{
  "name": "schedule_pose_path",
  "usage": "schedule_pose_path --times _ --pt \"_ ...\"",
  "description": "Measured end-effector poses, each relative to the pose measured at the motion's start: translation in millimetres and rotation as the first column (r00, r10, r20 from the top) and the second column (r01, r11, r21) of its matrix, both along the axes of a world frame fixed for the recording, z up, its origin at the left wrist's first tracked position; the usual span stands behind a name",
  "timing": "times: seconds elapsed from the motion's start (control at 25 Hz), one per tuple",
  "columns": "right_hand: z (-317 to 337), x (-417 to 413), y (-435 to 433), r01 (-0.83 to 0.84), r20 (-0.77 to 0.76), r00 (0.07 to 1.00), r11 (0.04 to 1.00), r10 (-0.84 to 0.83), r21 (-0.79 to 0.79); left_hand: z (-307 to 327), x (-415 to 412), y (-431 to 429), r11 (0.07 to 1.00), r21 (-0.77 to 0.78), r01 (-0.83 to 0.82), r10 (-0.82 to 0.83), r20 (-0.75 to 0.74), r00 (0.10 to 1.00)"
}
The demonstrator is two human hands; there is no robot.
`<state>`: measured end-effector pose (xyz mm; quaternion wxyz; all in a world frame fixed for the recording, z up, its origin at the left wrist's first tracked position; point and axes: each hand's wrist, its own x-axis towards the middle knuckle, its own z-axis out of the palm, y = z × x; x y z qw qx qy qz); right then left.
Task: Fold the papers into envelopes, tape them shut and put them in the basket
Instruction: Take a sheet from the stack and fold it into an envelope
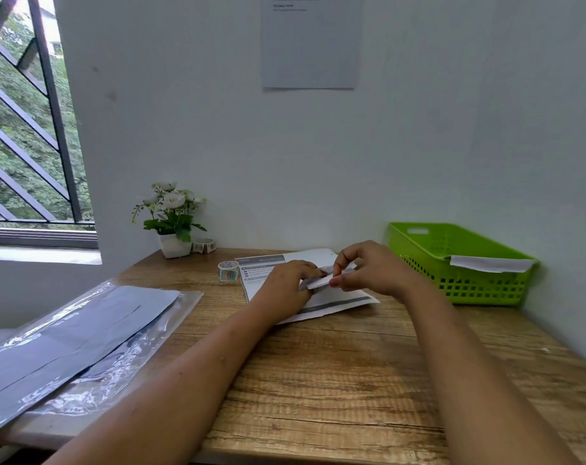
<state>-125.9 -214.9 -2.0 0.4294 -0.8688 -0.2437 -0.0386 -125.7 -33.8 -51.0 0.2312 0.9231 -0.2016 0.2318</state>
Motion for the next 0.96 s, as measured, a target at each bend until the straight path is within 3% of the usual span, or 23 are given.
schedule_pose_path --times 0.08,0.16,0.24,0.48,0.56,0.68,0.84,0.96 --pt "-6 6 5 0.142 0.194 0.974 0.98 -0.115 -0.136 -1 1 0 0.998 -0.056 0.024 -0.024 0.01 1.0" --pt "-14 9 10 0.341 0.459 0.868 0.9 -0.19 -0.271 -1 -1 -2 0.994 -0.084 0.066 -0.064 0.021 0.998" --pt "-19 12 13 0.474 0.635 0.746 0.83 -0.201 -0.295 0 -3 -6 0.992 -0.073 0.098 -0.095 0.042 0.995" --pt "-30 21 20 0.655 0.831 0.543 0.68 -0.121 -0.329 3 -10 -13 0.99 -0.039 0.137 -0.134 0.064 0.989" --pt "-30 20 21 0.666 0.807 0.577 0.642 -0.122 -0.379 3 -9 -11 0.99 -0.02 0.137 -0.137 0.04 0.99" --pt "-26 17 20 0.603 0.653 0.732 0.63 -0.193 -0.49 -1 -3 -7 0.992 -0.003 0.127 -0.127 -0.018 0.992" --pt "-21 16 4 0.298 0.241 0.949 0.834 -0.204 -0.466 -2 4 3 0.997 -0.058 0.052 -0.057 -0.09 0.994" --pt "-25 21 -3 0.107 0.069 0.994 0.907 -0.087 -0.407 -2 6 11 0.996 -0.082 0.029 -0.042 -0.159 0.986"
